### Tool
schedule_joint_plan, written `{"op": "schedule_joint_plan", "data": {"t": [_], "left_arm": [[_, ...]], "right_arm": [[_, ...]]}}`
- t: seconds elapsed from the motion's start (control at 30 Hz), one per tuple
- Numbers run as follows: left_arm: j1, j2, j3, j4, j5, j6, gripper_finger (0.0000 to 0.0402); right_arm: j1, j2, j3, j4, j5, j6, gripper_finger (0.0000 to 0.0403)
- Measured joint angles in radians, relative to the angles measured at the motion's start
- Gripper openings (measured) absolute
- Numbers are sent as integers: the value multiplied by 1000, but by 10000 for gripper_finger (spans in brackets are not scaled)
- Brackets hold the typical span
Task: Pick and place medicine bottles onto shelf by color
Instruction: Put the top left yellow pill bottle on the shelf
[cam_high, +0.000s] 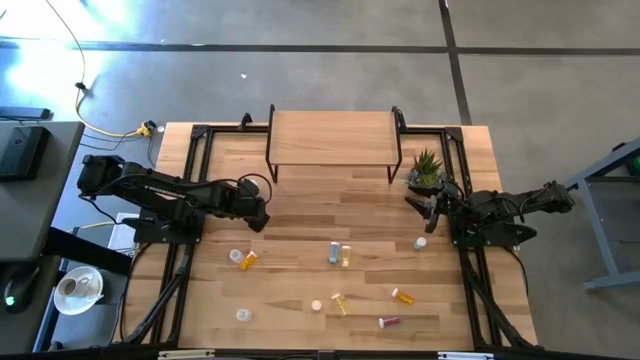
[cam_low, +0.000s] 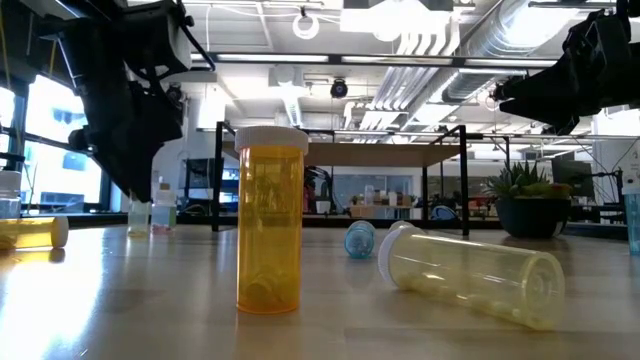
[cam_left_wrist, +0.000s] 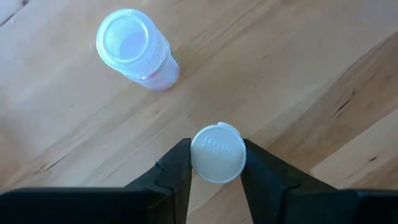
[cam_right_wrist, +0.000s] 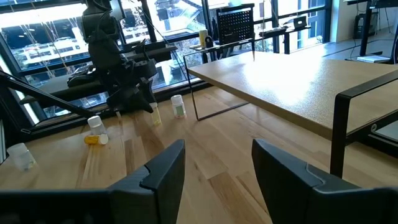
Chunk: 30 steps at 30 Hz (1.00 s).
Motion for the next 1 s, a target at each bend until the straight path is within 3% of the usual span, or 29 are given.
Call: {"op": "schedule_joint_plan", "data": {"t": [0.27, 0.5, 1.0], "left_arm": [[0, 0, 10, 0, 47, 42, 113], [14, 0, 115, 0, 81, 212, 108], [227, 0, 409, 66, 79, 612, 110]], "right_arm": [[0, 0, 0, 0, 0, 0, 177], [0, 0, 0, 0, 0, 0, 177], [0, 0, 0, 0, 0, 0, 177]]}}
